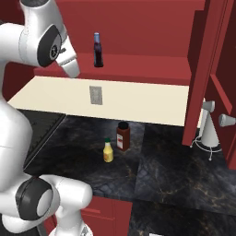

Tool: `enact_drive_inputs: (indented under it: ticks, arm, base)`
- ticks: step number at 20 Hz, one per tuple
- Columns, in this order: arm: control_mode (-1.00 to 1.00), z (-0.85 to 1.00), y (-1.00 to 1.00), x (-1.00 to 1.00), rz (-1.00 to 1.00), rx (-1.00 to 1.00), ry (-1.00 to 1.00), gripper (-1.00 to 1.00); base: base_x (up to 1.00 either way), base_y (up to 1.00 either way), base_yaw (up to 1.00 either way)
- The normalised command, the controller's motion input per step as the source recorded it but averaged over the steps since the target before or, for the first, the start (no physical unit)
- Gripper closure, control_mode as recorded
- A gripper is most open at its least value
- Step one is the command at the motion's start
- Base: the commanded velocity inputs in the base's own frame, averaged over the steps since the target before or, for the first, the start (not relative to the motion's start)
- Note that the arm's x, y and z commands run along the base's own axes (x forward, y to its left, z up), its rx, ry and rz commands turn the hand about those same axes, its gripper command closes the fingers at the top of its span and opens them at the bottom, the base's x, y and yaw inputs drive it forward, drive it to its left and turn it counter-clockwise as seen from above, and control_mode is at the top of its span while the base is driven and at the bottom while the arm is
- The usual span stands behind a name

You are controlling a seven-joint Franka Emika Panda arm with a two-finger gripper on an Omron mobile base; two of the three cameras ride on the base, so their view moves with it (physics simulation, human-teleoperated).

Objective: There are various items on the counter. Only move the condiments/shakers into the cabinet.

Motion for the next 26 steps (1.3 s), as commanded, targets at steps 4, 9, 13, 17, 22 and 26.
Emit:
enact_drive_inputs:
  ticks: [4, 9, 13, 17, 22, 26]
  arm:
    - [-1.00, -0.06, 0.05, 0.53, -0.01, 0.00, -0.02, 1.00]
    - [-1.00, -0.04, 0.18, 0.47, 0.00, 0.00, -0.01, 1.00]
    - [-1.00, -0.01, 0.23, 0.30, 0.00, 0.00, 0.00, 1.00]
    - [-1.00, -0.10, 0.21, 0.38, 0.00, 0.00, 0.00, 1.00]
    - [-1.00, -0.15, 0.23, 0.44, 0.00, 0.00, 0.00, 1.00]
    - [-1.00, -0.10, 0.21, 0.28, 0.00, 0.00, 0.00, 1.00]
  base:
    - [0.00, 0.00, 0.00]
    - [0.00, 0.00, 0.00]
    - [0.00, 0.00, 0.00]
    - [0.00, 0.00, 0.00]
    - [0.00, 0.00, 0.00]
    - [0.00, 0.00, 0.00]
